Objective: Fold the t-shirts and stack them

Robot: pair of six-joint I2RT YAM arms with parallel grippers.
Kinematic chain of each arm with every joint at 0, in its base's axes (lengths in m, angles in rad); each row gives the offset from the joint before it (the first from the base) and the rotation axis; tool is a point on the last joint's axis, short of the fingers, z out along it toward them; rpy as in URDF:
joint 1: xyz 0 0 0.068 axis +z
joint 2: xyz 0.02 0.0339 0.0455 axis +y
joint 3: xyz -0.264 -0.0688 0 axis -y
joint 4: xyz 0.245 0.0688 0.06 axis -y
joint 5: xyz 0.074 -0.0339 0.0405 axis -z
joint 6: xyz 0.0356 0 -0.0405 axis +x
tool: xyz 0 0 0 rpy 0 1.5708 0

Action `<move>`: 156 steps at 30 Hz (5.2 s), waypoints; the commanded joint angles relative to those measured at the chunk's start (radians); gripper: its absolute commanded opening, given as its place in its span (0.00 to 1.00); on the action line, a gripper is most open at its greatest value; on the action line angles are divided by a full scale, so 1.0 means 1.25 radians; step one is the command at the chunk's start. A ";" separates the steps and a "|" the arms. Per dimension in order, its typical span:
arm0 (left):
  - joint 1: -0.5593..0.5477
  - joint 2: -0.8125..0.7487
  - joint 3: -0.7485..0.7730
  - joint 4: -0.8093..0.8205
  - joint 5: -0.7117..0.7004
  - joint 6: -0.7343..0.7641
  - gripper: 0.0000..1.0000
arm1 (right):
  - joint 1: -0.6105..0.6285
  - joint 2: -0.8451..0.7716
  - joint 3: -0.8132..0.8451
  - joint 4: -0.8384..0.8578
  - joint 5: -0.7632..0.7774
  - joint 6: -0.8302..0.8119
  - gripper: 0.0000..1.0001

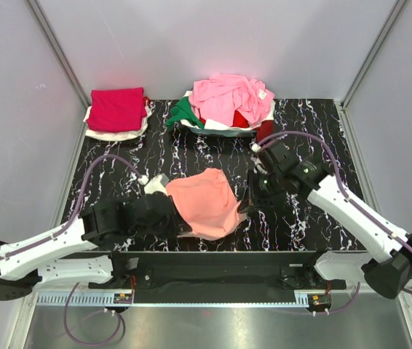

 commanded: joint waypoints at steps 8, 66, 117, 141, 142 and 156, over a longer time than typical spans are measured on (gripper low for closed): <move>0.266 0.014 -0.005 0.009 0.045 0.197 0.00 | -0.067 0.253 0.271 -0.044 0.095 -0.140 0.00; 0.875 0.357 -0.260 0.582 0.424 0.605 0.90 | -0.200 0.321 -0.002 0.388 -0.144 -0.157 0.93; 1.036 0.833 0.604 0.259 0.294 0.922 0.00 | -0.043 0.200 -0.474 1.005 -0.133 0.063 0.92; 1.096 1.005 1.058 0.357 0.326 0.942 0.00 | -0.044 0.333 -0.389 0.960 -0.177 0.050 0.91; 1.097 1.008 1.070 0.353 0.326 0.945 0.00 | -0.044 0.334 -0.388 0.958 -0.177 0.050 0.91; 1.119 1.035 1.155 0.381 0.325 0.962 0.00 | -0.045 0.353 -0.374 0.950 -0.187 0.048 0.91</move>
